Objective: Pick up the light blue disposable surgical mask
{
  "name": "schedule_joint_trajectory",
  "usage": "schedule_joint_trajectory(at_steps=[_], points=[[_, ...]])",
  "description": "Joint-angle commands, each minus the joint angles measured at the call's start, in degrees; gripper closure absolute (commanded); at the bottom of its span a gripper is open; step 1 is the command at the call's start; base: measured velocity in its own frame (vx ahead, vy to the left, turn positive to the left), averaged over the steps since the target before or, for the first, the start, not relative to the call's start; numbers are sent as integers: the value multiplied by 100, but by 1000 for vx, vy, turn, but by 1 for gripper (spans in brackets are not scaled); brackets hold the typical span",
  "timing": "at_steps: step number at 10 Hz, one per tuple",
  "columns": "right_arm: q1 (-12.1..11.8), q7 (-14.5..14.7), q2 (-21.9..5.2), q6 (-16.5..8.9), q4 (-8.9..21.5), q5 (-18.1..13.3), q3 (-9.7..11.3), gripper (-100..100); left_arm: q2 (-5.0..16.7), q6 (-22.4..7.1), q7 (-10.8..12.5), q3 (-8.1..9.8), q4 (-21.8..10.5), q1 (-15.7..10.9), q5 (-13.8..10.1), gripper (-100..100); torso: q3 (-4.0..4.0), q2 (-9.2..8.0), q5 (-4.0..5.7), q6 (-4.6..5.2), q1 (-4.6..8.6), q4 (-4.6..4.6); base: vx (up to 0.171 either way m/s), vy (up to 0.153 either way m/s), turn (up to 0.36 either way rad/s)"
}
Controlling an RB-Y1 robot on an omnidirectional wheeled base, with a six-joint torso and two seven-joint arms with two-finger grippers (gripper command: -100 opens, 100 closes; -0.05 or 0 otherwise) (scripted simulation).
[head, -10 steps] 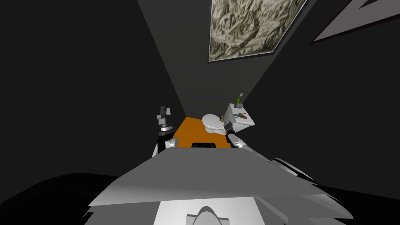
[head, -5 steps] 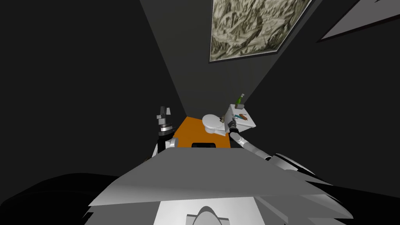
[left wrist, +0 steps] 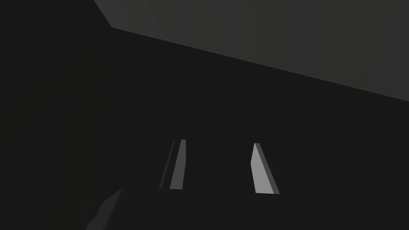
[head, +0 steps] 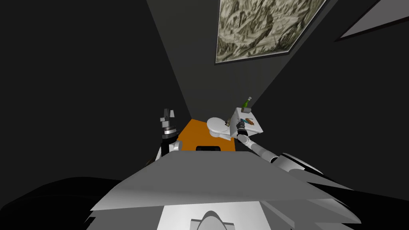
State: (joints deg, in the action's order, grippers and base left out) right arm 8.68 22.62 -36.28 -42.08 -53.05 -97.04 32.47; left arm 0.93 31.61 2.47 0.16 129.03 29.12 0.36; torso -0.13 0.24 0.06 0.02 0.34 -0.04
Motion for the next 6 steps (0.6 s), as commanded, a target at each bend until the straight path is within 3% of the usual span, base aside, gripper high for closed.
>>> schedule_joint_trajectory(at_steps=[1, 5, 6], points=[[80, 6, -52, -129, 251, -193, 53, -100, 0, 0, 0, 0, 0, 0, 0, 0, 0, 0, 0, 0, 0, 0, 44, -86, 77], [70, 11, -38, -156, 364, -275, 108, -100, -1, 0, 0, -1, 0, -1, 0, 0, -13, 20, -2, 17, 29, -4, 13, -18, 31], [72, 6, -36, -161, 380, -282, 113, 0, -1, 0, 0, -1, 0, 0, 0, 0, -15, 23, -1, 19, 36, -5, 0, 0, 0]])
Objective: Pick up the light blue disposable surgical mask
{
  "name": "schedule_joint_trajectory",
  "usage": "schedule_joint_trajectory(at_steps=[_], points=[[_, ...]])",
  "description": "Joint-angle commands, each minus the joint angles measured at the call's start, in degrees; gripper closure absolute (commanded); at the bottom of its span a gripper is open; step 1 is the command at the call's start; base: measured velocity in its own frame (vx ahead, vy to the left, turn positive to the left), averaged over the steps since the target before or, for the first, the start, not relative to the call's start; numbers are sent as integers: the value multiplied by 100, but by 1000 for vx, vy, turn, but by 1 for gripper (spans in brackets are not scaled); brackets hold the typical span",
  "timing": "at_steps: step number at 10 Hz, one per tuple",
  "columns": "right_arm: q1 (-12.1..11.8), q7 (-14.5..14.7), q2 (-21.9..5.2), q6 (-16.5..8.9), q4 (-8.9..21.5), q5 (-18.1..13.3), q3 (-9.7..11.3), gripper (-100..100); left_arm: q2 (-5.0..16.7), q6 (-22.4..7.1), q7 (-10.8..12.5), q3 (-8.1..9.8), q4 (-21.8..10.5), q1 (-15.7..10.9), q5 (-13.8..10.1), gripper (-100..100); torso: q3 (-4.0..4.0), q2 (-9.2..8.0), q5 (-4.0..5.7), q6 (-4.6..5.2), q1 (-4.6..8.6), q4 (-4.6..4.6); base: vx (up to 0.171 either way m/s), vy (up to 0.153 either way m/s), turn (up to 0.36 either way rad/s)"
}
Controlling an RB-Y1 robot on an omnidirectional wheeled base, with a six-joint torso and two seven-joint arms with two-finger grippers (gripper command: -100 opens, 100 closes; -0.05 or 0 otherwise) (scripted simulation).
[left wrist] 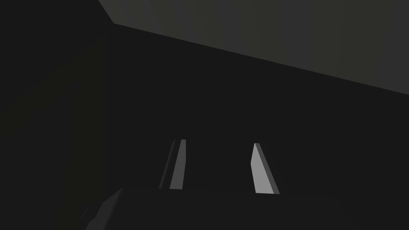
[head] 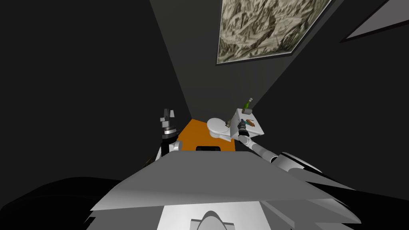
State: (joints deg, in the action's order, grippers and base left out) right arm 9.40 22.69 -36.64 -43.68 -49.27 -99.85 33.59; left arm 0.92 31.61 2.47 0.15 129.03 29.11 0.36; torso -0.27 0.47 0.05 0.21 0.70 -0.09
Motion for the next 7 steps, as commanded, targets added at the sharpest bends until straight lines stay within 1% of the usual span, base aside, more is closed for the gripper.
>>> schedule_joint_trajectory(at_steps=[1, 2, 4, 5, 6, 7], points=[[0, 0, 0, 0, 0, 0, 0, -100, 0, 0, 0, 0, 0, 0, 0, 0, 0, 0, 0, 0, 0, 0, 0, 0, 0], [0, 0, 0, 0, 0, 0, 0, 100, 0, 0, 0, 0, 0, 0, 0, 0, 0, 0, 0, 0, 0, 0, 0, 0, 0], [-11, 0, 13, 14, 3, 1, 11, 100, 0, 0, 0, 0, 0, 0, 0, 0, 9, -6, -11, 4, -3, 11, 4, -1, 1], [13, -19, 9, 1, -15, 7, -5, 100, 0, 0, 0, 0, 0, 0, 0, 0, -5, 2, -1, 6, 5, -9, 0, 0, 0], [13, -21, 11, 1, -15, 7, -5, 100, 0, 0, 0, 0, 0, 0, 0, 0, -8, 7, -1, 7, 8, -10, 0, 0, 0], [13, -20, 11, 1, -15, 7, -5, 0, 0, 0, 0, 0, 0, 0, 0, 0, -9, 8, 0, 7, 10, -10, 0, 0, 0]])
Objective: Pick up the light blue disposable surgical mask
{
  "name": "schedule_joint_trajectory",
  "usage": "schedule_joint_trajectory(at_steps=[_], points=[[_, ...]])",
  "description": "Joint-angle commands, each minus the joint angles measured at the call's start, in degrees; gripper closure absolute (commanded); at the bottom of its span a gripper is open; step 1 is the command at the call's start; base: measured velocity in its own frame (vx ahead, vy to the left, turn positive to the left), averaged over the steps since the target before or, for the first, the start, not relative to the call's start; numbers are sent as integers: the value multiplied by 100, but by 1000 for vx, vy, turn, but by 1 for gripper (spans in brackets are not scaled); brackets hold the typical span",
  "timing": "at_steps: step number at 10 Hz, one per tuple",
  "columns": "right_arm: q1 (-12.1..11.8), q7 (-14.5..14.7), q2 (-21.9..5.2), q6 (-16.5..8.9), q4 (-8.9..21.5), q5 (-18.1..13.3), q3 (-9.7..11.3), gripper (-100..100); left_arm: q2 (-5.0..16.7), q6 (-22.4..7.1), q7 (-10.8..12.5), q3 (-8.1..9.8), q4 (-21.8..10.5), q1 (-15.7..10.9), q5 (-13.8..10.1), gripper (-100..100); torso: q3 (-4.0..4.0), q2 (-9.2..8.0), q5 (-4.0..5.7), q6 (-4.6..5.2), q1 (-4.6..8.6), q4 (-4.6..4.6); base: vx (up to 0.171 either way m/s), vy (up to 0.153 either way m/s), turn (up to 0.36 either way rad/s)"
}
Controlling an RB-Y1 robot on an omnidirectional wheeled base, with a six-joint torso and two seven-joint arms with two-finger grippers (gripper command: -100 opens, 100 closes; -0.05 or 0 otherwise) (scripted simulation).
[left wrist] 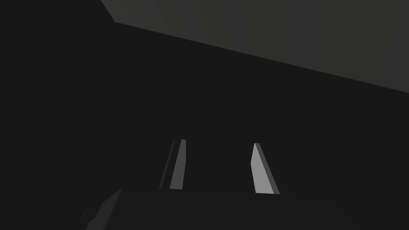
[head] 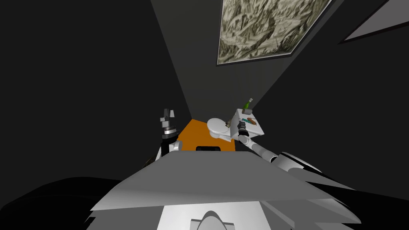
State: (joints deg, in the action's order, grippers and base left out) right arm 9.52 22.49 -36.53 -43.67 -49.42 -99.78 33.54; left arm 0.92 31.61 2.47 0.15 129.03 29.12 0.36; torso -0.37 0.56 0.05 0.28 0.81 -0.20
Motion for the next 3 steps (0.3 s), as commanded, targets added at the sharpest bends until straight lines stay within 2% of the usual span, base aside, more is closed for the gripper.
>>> schedule_joint_trajectory(at_steps=[1, 2, 3], points=[[132, 47, -162, 132, -8, 32, -75, 100, 0, 0, 0, 0, 0, 0, 0, 0, 0, 0, 0, 0, 0, 0, 26, 30, 14], [52, -2, -71, 44, 24, -1, -16, 100, 0, 0, 0, 0, 0, 0, 0, 0, -2, 11, -8, -4, -8, 7, 22, 13, 1], [69, -1, -90, 52, 27, -2, -27, 0, 0, 0, 0, 0, 0, 0, 0, 0, -4, 8, -1, -3, -7, 0, 0, 0, 0]])
